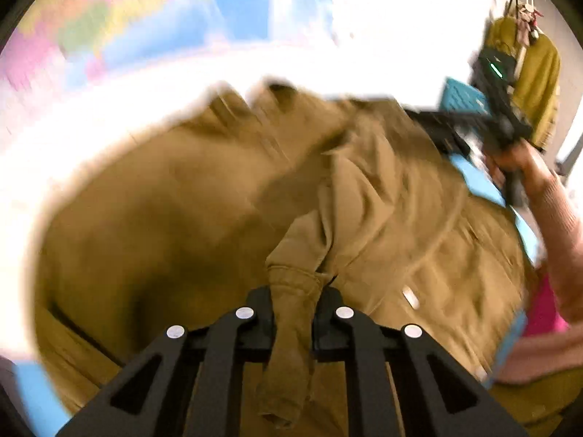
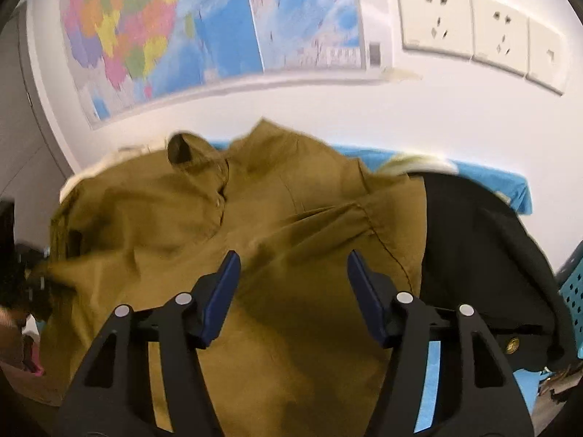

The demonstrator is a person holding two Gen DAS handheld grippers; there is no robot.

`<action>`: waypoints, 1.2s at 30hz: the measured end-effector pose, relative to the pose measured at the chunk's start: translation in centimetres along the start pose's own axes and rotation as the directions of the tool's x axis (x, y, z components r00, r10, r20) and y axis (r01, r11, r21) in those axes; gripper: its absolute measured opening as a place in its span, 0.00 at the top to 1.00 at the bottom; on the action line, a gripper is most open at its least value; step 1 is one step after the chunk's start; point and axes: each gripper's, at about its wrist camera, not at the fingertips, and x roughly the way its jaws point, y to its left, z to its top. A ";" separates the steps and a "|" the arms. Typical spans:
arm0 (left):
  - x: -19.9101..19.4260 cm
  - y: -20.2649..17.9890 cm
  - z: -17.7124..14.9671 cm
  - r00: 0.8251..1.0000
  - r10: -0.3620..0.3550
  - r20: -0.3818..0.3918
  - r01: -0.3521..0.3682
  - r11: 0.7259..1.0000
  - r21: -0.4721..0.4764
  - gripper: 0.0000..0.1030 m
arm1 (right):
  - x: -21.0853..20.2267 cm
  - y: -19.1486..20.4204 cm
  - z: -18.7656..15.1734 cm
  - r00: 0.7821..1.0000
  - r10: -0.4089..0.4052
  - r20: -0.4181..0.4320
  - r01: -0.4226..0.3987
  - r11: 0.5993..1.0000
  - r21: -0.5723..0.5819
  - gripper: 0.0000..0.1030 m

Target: Fold large clothes

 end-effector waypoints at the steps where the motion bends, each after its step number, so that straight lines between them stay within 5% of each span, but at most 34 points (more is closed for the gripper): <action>1: -0.4 0.7 1.4 0.998 0.046 0.038 -0.046 0.999 0.006 0.90 | -0.4 0.2 0.2 1.000 0.011 0.013 -0.011 1.000 -0.006 0.41; 4: 0.3 2.4 4.1 0.995 0.080 0.051 -0.081 0.997 0.011 0.89 | -0.3 0.5 0.5 1.000 0.001 0.014 -0.001 1.000 -0.023 0.41; 7: 3.5 4.0 4.8 0.994 0.087 -0.064 -0.089 0.996 -0.027 0.88 | 1.3 0.6 0.6 1.000 0.001 -0.008 -0.001 1.000 -0.026 0.41; 11: 7.3 5.4 3.7 0.977 0.111 -0.182 -0.124 0.990 -0.065 0.68 | 4.6 0.8 0.4 0.998 0.008 -0.069 -0.011 0.999 -0.037 0.41; 17: 5.7 5.5 4.1 0.989 0.076 -0.130 -0.088 0.992 -0.089 0.44 | 9.7 0.0 -0.4 0.977 -0.052 -0.205 0.051 0.999 -0.008 0.42; 18: 4.9 5.6 4.2 0.989 0.091 -0.115 -0.102 0.991 -0.091 0.32 | 9.8 0.0 -0.5 0.977 -0.056 -0.207 0.056 0.998 -0.005 0.42; 22: -0.1 5.8 3.7 0.991 0.133 -0.010 -0.134 0.987 -0.088 0.24 | 8.3 1.4 -0.5 0.982 -0.088 -0.170 0.084 0.996 -0.032 0.41; 25: -2.5 5.9 2.3 0.983 0.180 0.025 -0.178 0.981 -0.084 0.21 | 6.2 4.0 -0.4 0.993 -0.050 -0.109 0.042 0.996 -0.074 0.41; 28: -3.6 6.5 0.5 0.967 0.255 -0.002 -0.254 0.963 -0.094 0.19 | 5.3 8.0 -0.5 0.992 0.074 -0.098 -0.087 0.987 -0.135 0.40; 31: -5.2 7.6 -1.9 0.965 0.261 -0.006 -0.259 0.956 -0.137 0.19 | 5.8 12.6 -1.0 0.952 0.269 -0.145 -0.291 0.942 -0.165 0.39; 35: -7.0 9.6 -3.7 0.967 0.254 0.009 -0.244 0.938 -0.245 0.19 | 7.0 20.0 -2.2 0.842 0.478 -0.251 -0.529 0.823 -0.207 0.36; 36: -7.4 9.9 -3.9 0.967 0.254 0.018 -0.241 0.935 -0.259 0.19 | 7.5 22.4 -2.7 0.795 0.536 -0.285 -0.597 0.776 -0.203 0.36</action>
